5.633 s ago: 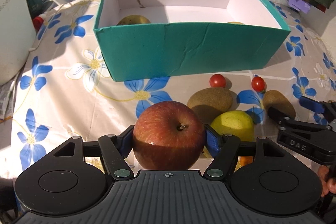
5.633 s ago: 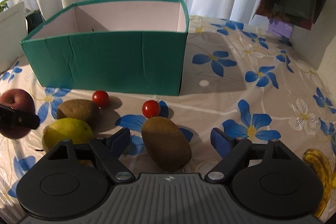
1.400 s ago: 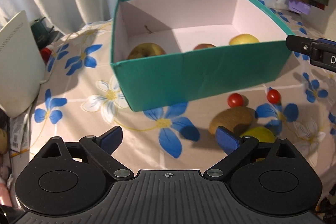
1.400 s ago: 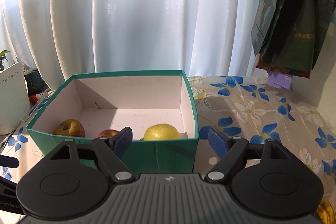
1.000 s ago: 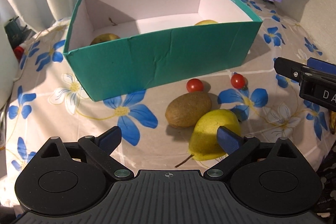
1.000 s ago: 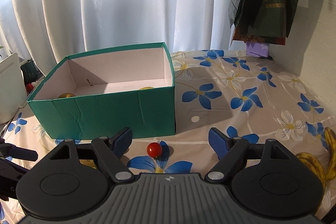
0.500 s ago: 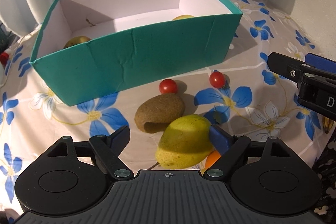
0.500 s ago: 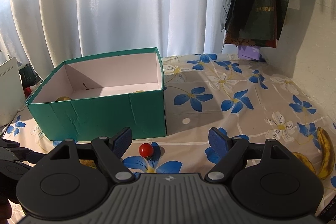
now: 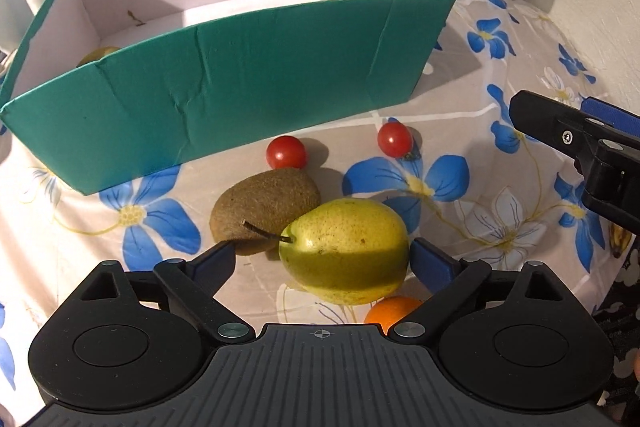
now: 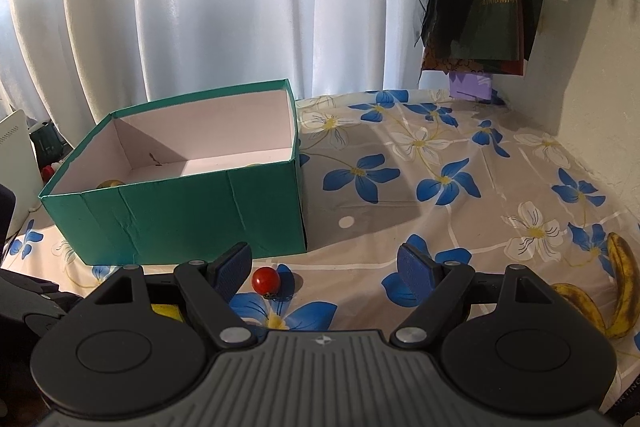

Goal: Organize fruits
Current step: 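Grasp the stemmed yellow pear with the left gripper while the right gripper approaches a cherry tomato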

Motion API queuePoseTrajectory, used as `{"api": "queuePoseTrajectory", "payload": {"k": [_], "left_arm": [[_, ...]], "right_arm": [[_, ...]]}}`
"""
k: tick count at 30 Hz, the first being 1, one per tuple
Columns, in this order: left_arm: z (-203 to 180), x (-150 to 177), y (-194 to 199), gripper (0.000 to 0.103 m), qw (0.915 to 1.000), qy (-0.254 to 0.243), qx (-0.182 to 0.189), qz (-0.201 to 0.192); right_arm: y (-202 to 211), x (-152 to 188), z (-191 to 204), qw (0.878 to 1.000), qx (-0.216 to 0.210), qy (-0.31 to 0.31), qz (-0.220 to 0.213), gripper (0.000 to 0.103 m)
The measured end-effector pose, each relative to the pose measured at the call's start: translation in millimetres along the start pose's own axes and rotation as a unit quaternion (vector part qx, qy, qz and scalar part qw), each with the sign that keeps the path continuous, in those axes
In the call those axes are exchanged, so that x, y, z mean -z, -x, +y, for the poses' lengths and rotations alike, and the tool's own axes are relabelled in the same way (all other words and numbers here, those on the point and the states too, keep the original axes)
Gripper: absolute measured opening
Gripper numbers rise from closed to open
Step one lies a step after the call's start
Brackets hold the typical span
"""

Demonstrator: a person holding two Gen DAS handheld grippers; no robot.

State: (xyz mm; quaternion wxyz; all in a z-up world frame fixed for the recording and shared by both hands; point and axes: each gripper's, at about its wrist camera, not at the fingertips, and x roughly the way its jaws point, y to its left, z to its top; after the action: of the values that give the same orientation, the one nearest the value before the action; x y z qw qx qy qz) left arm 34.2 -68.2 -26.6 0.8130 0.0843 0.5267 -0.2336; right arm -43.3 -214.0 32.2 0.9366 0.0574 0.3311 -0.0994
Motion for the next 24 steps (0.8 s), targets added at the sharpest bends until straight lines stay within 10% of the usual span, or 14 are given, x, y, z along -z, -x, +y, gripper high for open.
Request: {"api": "queuePoseTrajectory", "payload": {"k": [7,10,24], "left_arm": [[-5.5,-10.2,-5.9,0.091,1.0000,-0.002,0.003,-0.003],[-7.2,-13.8,-16.5,0.073,0.9994,0.002,0.027,0.022],[-13.3,-14.6,-23.6,0.072,0.9996,-0.008,-0.002,0.026]], "right_arm": [[-6.9,-2.3,-1.4,1.000,-0.003,0.001,0.004,0.081],[-9.2,-3.9,-1.3,1.000,-0.004,0.003,0.005,0.081],[-10.6,-5.2,-5.2,1.000,0.006,0.001,0.006,0.080]]}}
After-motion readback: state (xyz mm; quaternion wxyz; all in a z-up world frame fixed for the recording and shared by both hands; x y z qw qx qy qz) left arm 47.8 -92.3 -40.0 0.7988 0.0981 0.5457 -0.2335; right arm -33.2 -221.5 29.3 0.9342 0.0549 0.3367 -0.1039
